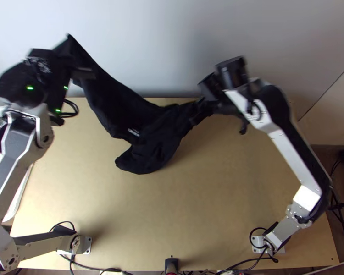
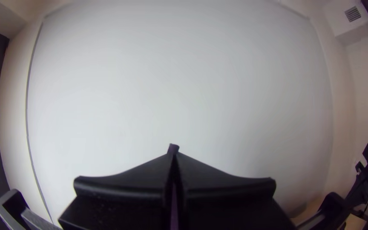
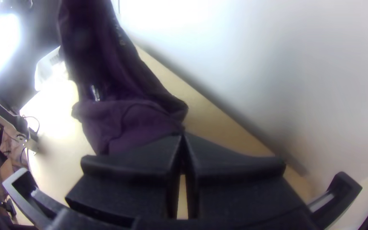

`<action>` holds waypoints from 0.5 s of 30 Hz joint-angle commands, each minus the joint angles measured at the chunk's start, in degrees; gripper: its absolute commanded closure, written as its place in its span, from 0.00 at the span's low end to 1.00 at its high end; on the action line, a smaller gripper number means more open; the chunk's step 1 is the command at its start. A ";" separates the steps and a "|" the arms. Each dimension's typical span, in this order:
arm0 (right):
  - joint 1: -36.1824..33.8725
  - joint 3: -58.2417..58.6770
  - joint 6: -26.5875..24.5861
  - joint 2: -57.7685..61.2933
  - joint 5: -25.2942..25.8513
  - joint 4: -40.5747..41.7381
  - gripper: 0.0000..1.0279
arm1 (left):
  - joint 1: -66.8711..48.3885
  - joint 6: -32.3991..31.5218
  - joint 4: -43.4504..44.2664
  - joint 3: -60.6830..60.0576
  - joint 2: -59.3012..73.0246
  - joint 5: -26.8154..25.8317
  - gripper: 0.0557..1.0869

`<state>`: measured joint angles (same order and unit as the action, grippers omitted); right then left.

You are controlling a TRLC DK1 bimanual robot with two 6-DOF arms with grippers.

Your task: Fold the t-shirt

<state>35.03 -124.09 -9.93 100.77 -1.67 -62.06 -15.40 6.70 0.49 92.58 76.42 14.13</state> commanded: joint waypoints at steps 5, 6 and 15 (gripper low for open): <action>-4.62 -5.02 -2.02 -9.45 8.44 1.42 0.97 | 2.48 0.51 -4.71 15.18 -0.84 0.02 0.97; -4.88 -5.28 -2.46 -10.24 9.41 2.12 0.97 | 2.57 0.77 -5.15 16.76 -0.66 0.02 0.97; -6.02 -7.04 -4.22 -15.61 14.59 4.85 0.97 | 3.36 2.09 -6.12 25.11 -1.63 0.90 0.97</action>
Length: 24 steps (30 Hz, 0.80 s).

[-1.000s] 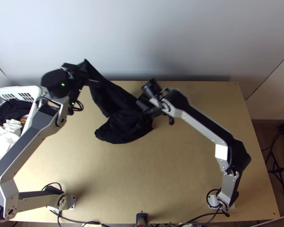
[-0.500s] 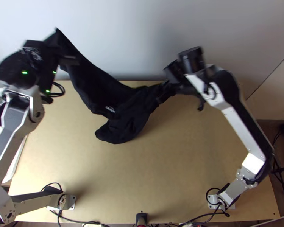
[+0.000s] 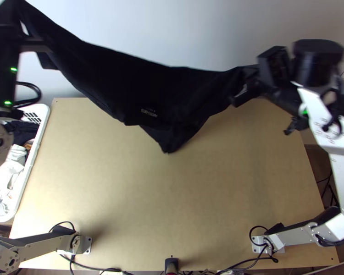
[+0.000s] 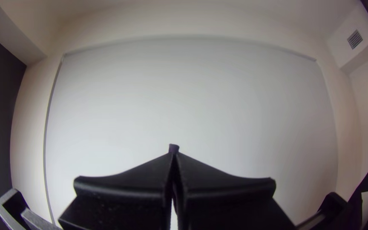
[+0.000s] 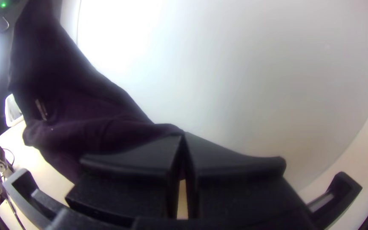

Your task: Fold the t-shirt

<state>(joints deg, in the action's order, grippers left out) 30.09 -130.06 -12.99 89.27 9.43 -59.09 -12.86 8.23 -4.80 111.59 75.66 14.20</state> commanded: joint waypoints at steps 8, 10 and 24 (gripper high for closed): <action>-0.38 -1.16 -5.64 -10.00 6.48 8.20 0.97 | 0.91 0.91 -4.69 15.15 -1.65 0.83 0.97; -0.03 -1.16 -6.52 -11.14 7.09 8.55 0.97 | 0.82 1.26 -5.49 16.38 -2.36 0.75 0.97; 2.08 -0.28 -7.05 -17.56 7.53 5.65 0.97 | -5.15 1.44 -19.55 15.68 -10.71 -0.57 0.97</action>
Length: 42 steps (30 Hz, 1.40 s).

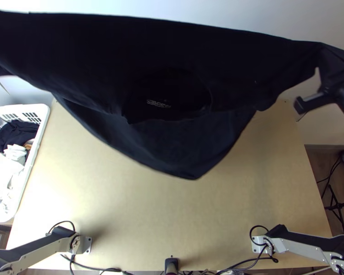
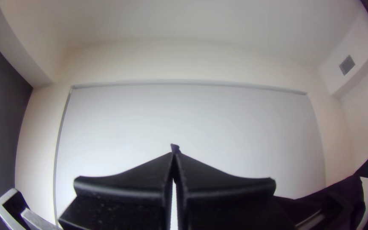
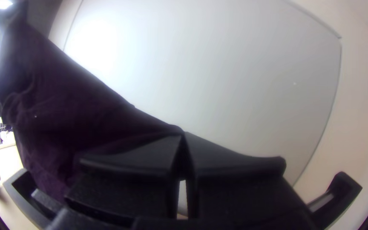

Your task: Fold the t-shirt

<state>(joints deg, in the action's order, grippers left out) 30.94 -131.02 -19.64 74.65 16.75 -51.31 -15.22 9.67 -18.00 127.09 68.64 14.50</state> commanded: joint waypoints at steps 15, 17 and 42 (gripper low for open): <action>6.68 3.40 4.52 -6.27 -1.28 -14.35 0.97 | -3.50 -8.09 -24.89 -0.26 -9.93 -3.69 0.97; 6.59 4.63 6.54 -6.10 -3.31 -15.40 0.97 | -3.50 -9.14 -26.30 -2.72 -11.07 -3.87 0.97; -13.54 41.46 6.28 3.66 -13.50 17.12 0.97 | 0.46 -9.94 20.55 -32.87 20.57 -5.19 0.97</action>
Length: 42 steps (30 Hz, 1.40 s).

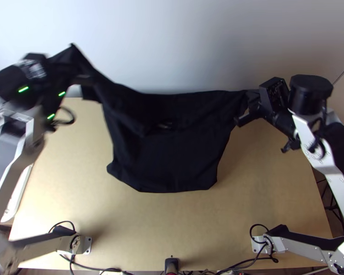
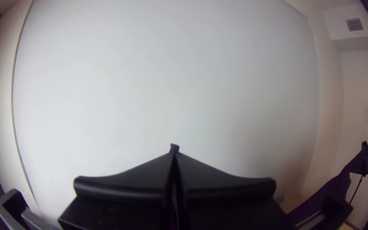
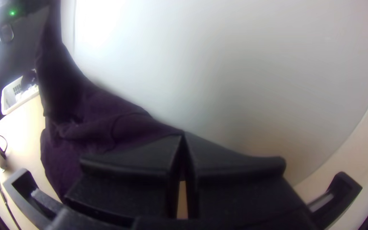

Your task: Fold the t-shirt

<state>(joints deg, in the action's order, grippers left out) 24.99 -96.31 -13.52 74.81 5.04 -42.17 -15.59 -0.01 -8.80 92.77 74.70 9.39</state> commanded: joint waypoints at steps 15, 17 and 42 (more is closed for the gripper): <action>-13.13 12.46 -0.28 12.56 -1.70 19.41 0.97 | -1.10 -0.87 21.45 21.13 42.73 0.63 0.97; -13.22 12.55 -0.10 13.44 -1.70 19.50 0.97 | -1.46 -0.87 22.33 21.40 44.66 0.63 0.97; -13.66 22.57 2.00 18.80 -1.70 24.24 0.97 | -5.06 -3.24 -7.46 24.56 44.75 5.55 0.05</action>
<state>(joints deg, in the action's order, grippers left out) 11.44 -76.99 -12.78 93.23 3.36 -20.08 -19.68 -0.95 -0.47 118.30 126.15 14.50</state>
